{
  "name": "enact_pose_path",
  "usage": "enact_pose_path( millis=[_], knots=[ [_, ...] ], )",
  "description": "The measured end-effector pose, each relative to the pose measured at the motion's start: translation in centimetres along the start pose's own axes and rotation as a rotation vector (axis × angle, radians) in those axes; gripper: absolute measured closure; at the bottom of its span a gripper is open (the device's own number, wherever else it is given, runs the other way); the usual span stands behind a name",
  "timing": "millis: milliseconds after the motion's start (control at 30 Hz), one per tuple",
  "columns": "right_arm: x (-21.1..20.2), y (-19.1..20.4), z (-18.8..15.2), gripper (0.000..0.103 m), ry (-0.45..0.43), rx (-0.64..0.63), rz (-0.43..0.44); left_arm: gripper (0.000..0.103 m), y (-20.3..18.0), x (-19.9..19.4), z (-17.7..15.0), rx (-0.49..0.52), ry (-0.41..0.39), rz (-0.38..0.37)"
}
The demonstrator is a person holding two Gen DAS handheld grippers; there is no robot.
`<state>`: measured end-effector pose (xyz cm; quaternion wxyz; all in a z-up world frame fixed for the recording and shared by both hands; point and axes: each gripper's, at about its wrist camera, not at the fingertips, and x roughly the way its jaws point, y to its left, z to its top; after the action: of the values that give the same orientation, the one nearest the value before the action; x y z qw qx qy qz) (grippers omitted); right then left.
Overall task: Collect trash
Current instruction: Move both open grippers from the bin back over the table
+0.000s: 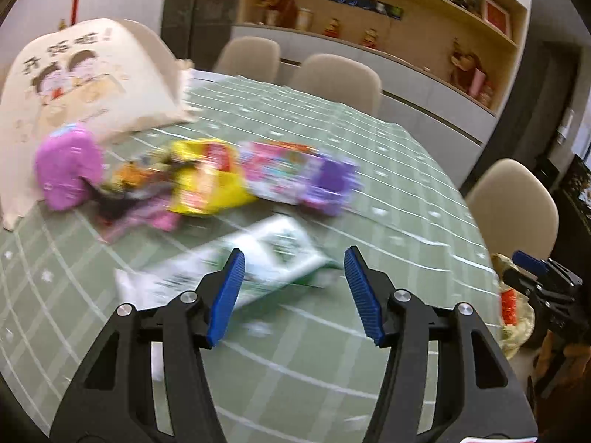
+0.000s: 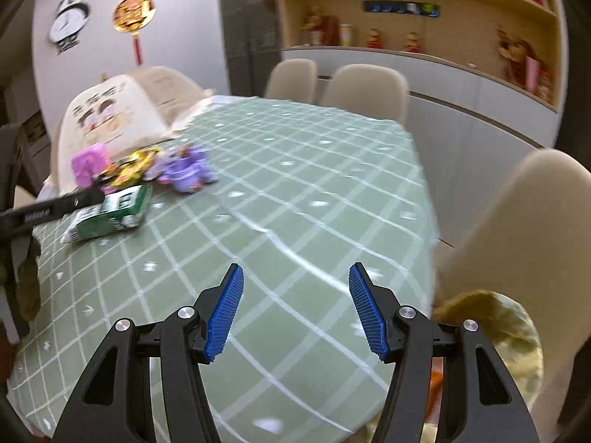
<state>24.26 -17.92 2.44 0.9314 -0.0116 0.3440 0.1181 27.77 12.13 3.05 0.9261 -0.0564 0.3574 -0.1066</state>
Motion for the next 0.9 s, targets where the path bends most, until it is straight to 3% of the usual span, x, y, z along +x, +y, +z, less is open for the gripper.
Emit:
enact_pose_path(
  millis=[267, 567, 600, 633, 667, 767, 900],
  knots=[
    [3.2, 4.5, 1.0, 0.047, 0.024, -0.03, 0.052, 0.049, 9.8, 0.5, 1.9, -0.126, -0.031, 0.091],
    [5.4, 7.1, 1.2, 0.047, 0.066, -0.062, 0.065, 0.049, 14.2, 5.7, 4.3, -0.201, 0.028, 0.162],
    [5.4, 7.4, 1.2, 0.047, 0.066, -0.07, 0.059, 0.051, 14.3, 6.1, 4.4, -0.203, 0.039, 0.165],
    [5.4, 7.7, 1.2, 0.047, 0.066, -0.078, 0.056, 0.065, 14.3, 6.3, 4.4, -0.202, 0.043, 0.169],
    [5.4, 7.9, 1.3, 0.047, 0.066, -0.083, 0.056, 0.072, 14.3, 6.3, 4.3, -0.198, 0.052, 0.166],
    [5.4, 8.8, 1.7, 0.047, 0.071, -0.101, 0.065, 0.084, 14.0, 5.3, 3.7, -0.176, 0.05, 0.16],
    [5.3, 11.1, 2.6, 0.047, 0.061, -0.128, 0.116, 0.088, 13.6, 2.8, 2.5, -0.178, 0.033, 0.146]
  ],
)
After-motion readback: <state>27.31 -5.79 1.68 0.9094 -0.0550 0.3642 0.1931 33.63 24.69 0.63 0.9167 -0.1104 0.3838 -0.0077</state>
